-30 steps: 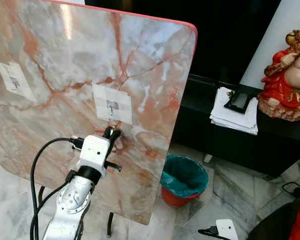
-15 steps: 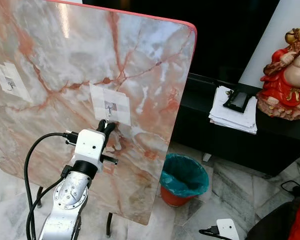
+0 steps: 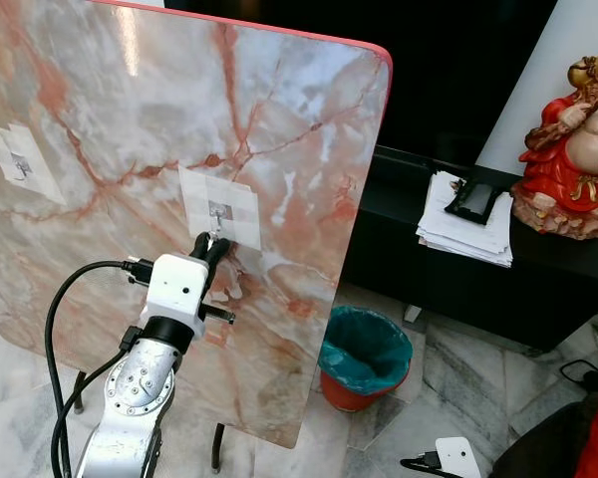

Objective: Hang keys on a hook

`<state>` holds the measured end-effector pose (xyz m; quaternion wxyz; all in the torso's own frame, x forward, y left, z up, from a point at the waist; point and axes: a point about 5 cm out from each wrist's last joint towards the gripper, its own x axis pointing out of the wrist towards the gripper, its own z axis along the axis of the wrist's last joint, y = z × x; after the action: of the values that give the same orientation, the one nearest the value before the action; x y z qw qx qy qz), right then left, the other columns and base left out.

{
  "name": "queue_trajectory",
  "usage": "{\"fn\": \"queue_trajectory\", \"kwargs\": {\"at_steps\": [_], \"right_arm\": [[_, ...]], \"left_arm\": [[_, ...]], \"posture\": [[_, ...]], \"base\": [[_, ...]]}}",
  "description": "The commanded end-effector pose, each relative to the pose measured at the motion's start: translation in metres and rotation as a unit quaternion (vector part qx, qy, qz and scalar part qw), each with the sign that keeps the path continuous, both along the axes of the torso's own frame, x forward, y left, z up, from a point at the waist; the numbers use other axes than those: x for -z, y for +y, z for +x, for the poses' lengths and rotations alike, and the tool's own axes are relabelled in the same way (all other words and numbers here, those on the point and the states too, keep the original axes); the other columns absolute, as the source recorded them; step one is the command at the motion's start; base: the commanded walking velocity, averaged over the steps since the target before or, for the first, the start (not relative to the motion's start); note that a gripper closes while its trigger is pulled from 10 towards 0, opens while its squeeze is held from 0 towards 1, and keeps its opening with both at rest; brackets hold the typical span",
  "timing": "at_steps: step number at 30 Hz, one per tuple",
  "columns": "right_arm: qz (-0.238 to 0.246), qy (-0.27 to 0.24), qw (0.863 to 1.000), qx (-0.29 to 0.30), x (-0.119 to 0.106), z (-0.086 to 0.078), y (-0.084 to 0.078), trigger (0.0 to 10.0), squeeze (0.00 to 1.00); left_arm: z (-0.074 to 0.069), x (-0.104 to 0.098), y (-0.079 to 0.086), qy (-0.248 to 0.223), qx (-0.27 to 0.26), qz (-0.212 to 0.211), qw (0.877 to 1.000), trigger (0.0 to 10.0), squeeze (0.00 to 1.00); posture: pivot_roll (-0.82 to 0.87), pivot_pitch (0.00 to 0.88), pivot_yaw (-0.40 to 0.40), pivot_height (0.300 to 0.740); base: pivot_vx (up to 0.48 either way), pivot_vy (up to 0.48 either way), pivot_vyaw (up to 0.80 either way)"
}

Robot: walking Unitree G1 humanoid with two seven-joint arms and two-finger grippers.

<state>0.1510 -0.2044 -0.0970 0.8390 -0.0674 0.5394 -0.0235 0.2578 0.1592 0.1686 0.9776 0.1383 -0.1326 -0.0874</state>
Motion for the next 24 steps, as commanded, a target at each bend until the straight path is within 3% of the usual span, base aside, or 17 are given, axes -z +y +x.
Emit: {"fn": "queue_trajectory", "kwargs": {"at_steps": [1,12,24], "right_arm": [[-0.008,0.002,1.000,0.000,0.000,-0.002,-0.006,10.0,0.00],[-0.005,0.001,1.000,-0.004,0.000,0.000,0.001,10.0,0.00],[-0.007,0.001,1.000,-0.003,-0.001,0.001,-0.002,10.0,0.00]], "left_arm": [[0.000,-0.008,-0.006,-0.013,0.011,0.001,1.000,10.0,0.00],[0.002,-0.018,-0.011,-0.014,0.029,0.006,0.999,10.0,0.00],[0.002,-0.021,-0.014,-0.001,0.035,0.006,0.999,10.0,0.00]], "posture": [[0.04,0.006,-0.116,0.740],[0.05,0.011,-0.115,0.740],[0.05,0.013,-0.113,0.740]], "base": [[0.000,0.000,0.00],[0.000,0.000,0.00],[0.000,0.000,0.00]]}}
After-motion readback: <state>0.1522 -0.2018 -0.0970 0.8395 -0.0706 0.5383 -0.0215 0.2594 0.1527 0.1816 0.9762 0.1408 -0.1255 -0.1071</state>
